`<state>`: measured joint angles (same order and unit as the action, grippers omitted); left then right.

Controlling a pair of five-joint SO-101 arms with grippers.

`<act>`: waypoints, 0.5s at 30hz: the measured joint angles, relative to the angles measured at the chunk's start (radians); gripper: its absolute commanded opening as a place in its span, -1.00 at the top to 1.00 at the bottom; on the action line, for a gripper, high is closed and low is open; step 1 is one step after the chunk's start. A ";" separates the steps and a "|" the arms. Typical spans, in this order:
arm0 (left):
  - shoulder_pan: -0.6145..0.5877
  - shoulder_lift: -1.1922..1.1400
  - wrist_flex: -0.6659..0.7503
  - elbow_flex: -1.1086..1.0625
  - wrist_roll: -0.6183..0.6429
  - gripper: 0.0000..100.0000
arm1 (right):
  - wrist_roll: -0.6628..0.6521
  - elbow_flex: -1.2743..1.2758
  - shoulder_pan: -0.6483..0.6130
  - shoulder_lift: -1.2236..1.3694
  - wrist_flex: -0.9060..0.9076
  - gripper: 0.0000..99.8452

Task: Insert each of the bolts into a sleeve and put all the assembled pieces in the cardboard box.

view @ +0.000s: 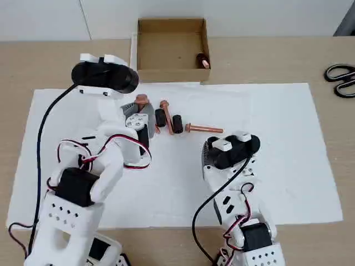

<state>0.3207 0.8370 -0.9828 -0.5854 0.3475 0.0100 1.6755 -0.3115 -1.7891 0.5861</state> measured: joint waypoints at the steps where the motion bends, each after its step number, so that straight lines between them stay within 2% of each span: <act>1: 0.009 0.000 0.037 -0.028 0.005 0.99 | 0.000 0.000 -0.003 0.000 0.000 0.99; 7: 0.043 0.000 0.361 -0.216 0.011 0.99 | 0.003 0.000 -0.071 0.000 0.000 0.99; 15: 0.155 0.000 0.508 -0.269 0.011 0.99 | 0.003 0.000 -0.078 -0.002 0.000 0.99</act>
<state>0.4757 0.8370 -0.4749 -0.8539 0.3583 0.0130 1.6755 -0.3897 -1.7906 0.5861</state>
